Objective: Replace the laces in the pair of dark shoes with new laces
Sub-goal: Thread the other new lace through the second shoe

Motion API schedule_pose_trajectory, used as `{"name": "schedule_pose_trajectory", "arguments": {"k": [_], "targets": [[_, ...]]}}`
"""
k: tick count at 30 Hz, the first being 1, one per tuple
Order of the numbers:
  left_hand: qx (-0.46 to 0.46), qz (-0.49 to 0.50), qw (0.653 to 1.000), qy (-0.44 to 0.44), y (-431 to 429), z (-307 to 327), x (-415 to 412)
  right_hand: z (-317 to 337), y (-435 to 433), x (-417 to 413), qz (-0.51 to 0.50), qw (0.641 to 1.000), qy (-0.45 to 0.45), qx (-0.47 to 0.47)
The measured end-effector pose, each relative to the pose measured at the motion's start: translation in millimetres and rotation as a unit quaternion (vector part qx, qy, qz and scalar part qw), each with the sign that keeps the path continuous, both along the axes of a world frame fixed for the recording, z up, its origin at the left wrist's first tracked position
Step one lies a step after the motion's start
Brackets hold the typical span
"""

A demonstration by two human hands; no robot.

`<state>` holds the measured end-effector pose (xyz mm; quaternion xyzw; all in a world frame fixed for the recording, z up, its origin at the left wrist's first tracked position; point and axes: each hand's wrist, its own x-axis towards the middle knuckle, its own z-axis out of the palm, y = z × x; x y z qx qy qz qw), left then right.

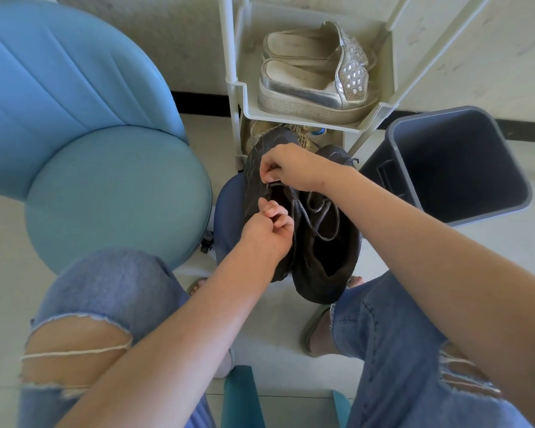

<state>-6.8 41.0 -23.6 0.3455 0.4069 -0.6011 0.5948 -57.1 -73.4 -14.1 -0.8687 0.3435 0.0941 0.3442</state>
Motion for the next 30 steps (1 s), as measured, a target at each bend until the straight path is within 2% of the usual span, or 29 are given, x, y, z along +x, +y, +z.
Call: {"name": "schedule_pose_trajectory", "arguments": {"k": [15, 20, 25, 30], "targets": [[-0.031, -0.024, 0.999, -0.004, 0, 6, -1, 6, 5, -1, 0.005, 0.999, -0.031, -0.002], [-0.075, -0.056, 0.996, -0.012, 5, 6, 1, 9, 10, -7, 0.052, 0.997, -0.051, -0.014], [-0.107, -0.043, 0.993, -0.001, 8, 4, 5, 12, 11, -15, 0.095, 0.993, -0.056, -0.035], [-0.106, -0.041, 0.994, -0.002, 8, 5, 6, 9, 14, -11, 0.05, 0.995, -0.079, -0.031]]}}
